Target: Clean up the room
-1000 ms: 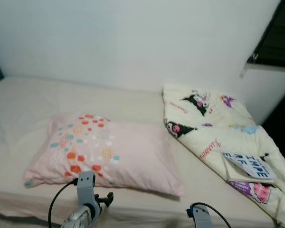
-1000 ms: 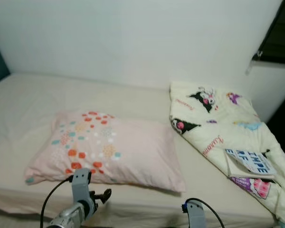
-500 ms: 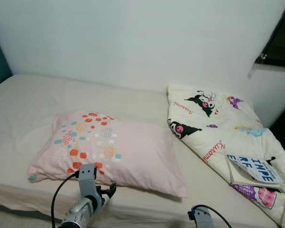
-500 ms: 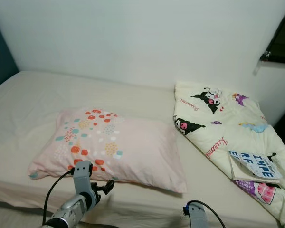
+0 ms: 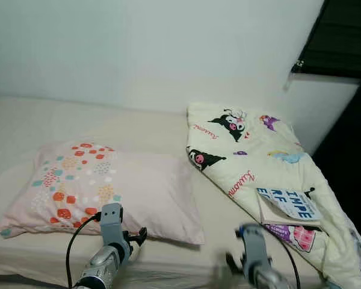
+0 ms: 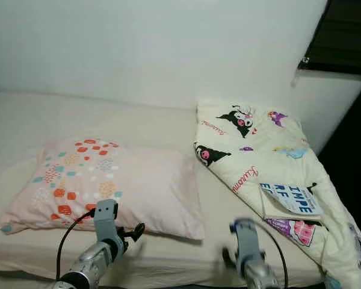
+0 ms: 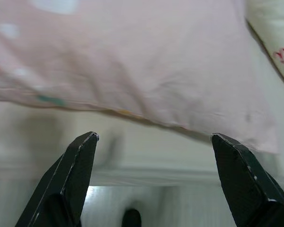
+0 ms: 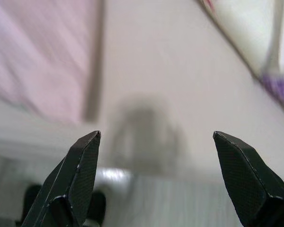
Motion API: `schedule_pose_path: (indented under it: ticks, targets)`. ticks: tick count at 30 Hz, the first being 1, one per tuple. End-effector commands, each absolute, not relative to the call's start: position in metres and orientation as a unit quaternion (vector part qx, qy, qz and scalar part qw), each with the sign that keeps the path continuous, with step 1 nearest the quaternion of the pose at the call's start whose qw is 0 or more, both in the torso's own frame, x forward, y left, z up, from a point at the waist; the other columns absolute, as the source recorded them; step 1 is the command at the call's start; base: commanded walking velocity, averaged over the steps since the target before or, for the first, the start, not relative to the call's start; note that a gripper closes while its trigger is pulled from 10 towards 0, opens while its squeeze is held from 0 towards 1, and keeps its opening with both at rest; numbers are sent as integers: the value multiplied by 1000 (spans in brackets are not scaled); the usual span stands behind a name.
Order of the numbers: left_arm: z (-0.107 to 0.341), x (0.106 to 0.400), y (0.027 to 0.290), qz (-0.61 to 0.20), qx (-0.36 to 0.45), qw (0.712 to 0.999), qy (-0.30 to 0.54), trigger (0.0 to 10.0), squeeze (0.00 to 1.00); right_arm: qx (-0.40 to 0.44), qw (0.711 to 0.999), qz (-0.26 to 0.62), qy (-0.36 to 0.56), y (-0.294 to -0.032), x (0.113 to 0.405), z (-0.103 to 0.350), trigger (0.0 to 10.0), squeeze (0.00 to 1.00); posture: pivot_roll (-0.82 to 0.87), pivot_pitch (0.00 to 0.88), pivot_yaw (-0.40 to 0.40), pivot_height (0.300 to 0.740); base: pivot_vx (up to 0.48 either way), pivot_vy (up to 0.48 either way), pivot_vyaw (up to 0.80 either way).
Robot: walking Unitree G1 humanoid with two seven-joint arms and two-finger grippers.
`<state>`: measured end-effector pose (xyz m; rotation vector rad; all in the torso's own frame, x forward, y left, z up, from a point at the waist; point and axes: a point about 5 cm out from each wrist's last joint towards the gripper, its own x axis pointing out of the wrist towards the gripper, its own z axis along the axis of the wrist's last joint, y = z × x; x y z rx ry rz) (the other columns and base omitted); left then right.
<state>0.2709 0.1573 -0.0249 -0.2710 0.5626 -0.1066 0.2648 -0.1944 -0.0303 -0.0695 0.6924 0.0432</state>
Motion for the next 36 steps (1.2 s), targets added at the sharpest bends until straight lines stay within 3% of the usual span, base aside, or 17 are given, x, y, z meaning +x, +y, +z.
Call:
schedule_pose_path:
  ticks: [1, 5, 17, 25, 29, 36]
  targets:
    - [-26, 269, 162, -47, -126, 951, 277, 10000, 0, -29, 946, 40, 319, -185, 274, -23, 10000, 0, -31, 0, -92, 740, 0, -469, 0]
    - [-26, 269, 164, -39, -118, 953, 278, 10000, 0, -36, 951, 57, 302, -177, 282, -17, 10000, 0, -29, 0, -93, 740, 0, -469, 0]
    - [-27, 269, 170, -10, -162, 947, 276, 10000, 0, -21, 960, 98, 263, -152, 303, 2, 10000, 0, -39, 0, -89, 740, 0, 0, 0]
    - [-20, 275, 186, 55, -224, 940, 253, 10000, 0, 2, 965, 130, 230, -143, 313, 15, 10000, 0, -52, 0, -86, 700, 0, 0, 0]
    - [-17, 276, 206, 125, -283, 922, 232, 10000, 0, 21, 964, 149, 219, -137, 314, 18, 10000, 0, -57, 0, -84, 675, 0, 0, 0]
    - [-12, 279, 219, 165, -356, 898, 197, 10000, 0, 49, 964, 172, 197, -130, 318, 25, 10000, 0, -81, 0, -77, 640, 0, 0, 0]
